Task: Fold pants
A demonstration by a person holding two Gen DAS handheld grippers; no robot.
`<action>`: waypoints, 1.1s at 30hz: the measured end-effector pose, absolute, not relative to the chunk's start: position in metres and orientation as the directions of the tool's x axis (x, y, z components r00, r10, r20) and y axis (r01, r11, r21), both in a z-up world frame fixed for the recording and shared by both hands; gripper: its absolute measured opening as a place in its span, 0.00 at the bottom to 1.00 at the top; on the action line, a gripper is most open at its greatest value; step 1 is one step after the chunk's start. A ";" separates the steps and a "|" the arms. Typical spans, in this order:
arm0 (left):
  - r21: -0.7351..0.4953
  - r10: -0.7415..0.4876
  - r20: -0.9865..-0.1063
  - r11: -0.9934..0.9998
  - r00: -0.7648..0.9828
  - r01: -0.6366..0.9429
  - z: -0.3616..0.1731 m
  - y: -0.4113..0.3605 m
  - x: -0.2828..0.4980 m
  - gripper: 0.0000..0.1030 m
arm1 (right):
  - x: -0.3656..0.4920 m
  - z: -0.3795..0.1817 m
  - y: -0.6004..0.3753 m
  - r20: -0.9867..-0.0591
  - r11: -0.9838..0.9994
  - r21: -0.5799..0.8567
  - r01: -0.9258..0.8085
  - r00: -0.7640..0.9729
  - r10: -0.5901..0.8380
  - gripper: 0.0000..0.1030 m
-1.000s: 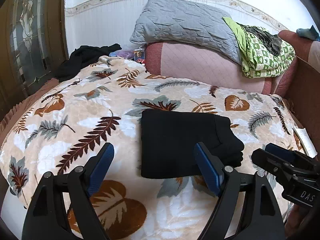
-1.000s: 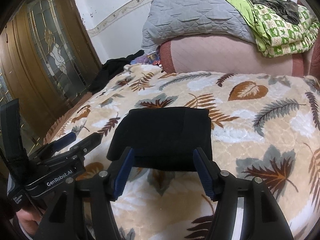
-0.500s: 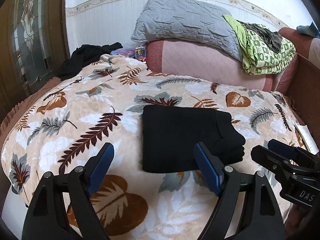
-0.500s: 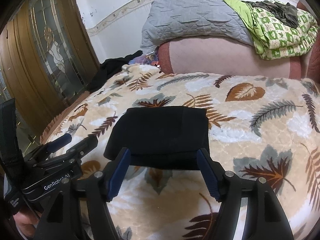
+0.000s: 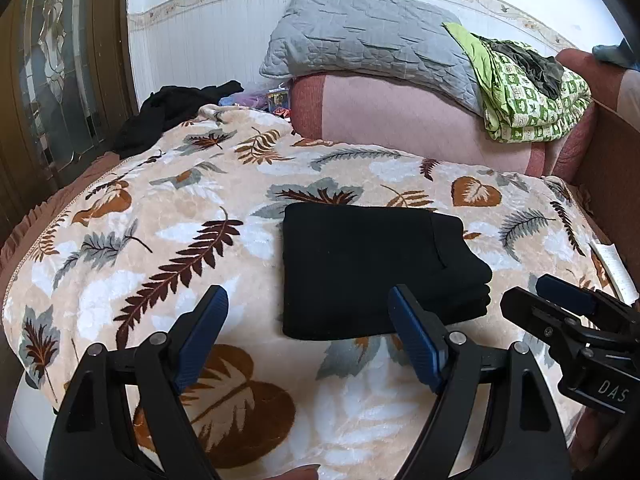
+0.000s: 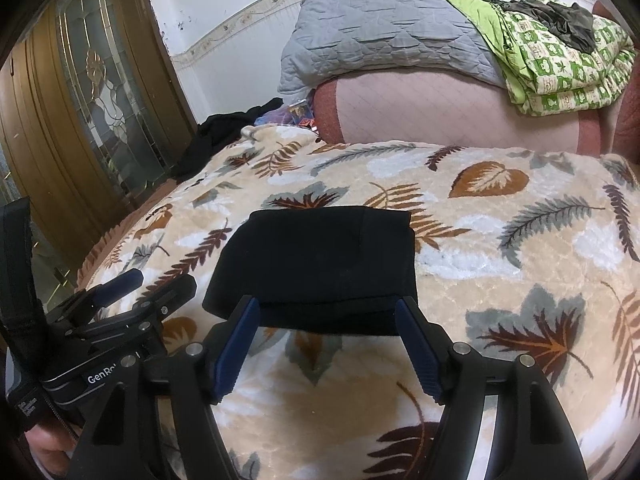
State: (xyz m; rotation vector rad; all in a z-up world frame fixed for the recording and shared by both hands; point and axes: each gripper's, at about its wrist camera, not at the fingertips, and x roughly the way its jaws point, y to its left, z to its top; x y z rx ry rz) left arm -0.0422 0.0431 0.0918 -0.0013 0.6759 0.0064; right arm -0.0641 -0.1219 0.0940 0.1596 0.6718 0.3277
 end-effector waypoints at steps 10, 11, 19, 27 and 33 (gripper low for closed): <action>0.009 0.014 -0.611 1.000 0.792 -0.011 0.099 0.043 -0.051 0.80 | -0.072 0.098 -0.121 -0.572 0.934 0.248 -0.256 0.740 0.355 0.71; 0.011 0.015 -0.608 1.000 0.794 -0.011 0.100 0.043 -0.053 0.80 | -0.073 0.099 -0.122 -0.571 0.934 0.249 -0.257 0.740 0.356 0.71; 0.009 0.009 -0.601 1.000 0.799 -0.005 0.103 0.044 -0.062 0.80 | -0.081 0.101 -0.118 -0.564 0.933 0.251 -0.259 0.744 0.358 0.73; 0.003 0.001 -0.602 1.000 0.798 0.001 0.104 0.044 -0.067 0.80 | -0.085 0.101 -0.116 -0.562 0.932 0.249 -0.262 0.745 0.360 0.74; -0.003 -0.001 -0.603 1.000 0.798 -0.001 0.103 0.044 -0.067 0.80 | -0.087 0.101 -0.114 -0.564 0.932 0.249 -0.262 0.744 0.359 0.74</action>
